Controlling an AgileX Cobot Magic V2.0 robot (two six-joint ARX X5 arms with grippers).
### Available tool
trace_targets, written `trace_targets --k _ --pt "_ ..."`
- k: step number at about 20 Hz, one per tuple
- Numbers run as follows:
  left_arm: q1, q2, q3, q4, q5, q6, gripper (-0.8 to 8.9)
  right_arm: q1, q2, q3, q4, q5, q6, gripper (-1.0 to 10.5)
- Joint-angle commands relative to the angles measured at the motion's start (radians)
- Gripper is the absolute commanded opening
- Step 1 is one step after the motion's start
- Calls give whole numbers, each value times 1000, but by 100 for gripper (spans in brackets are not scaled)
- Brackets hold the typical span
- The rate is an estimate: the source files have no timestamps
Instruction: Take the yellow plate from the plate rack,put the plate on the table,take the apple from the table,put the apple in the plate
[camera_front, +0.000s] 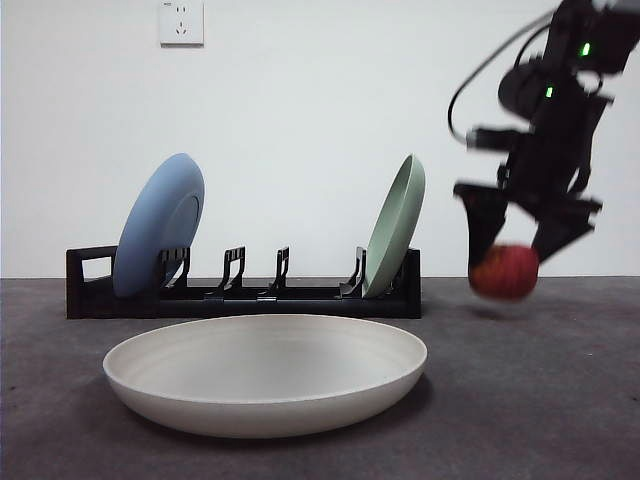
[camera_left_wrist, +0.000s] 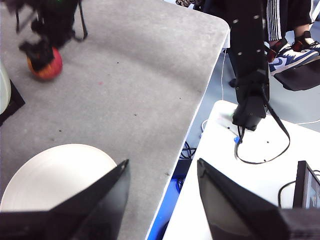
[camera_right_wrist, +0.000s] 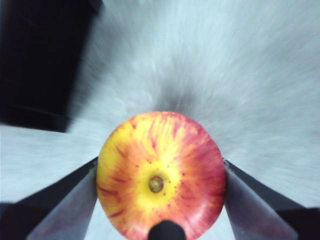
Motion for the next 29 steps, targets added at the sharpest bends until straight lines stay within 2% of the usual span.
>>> trace_targets --k 1,4,7,13,17,22,29 --pt "2 0 -5 -21 -1 -10 224 3 -118 2 -40 -11 10 -12" --pt "2 0 -5 -74 5 -9 224 31 -246 2 -147 -119 4 -12" --pt "2 0 -5 -118 47 -9 224 140 -314 1 -217 -148 -24 -12" --pt "2 0 -5 -192 106 -4 224 408 -280 -5 -218 -142 -29 -12" --pt "2 -1 -5 -220 114 -4 224 529 -222 -6 -188 -139 -29 -12" --pt "2 -1 -5 -282 140 -2 224 599 -123 -43 -185 -98 -29 -12" --pt "2 -3 -5 -279 138 7 224 652 -117 -267 9 -36 10 -12"
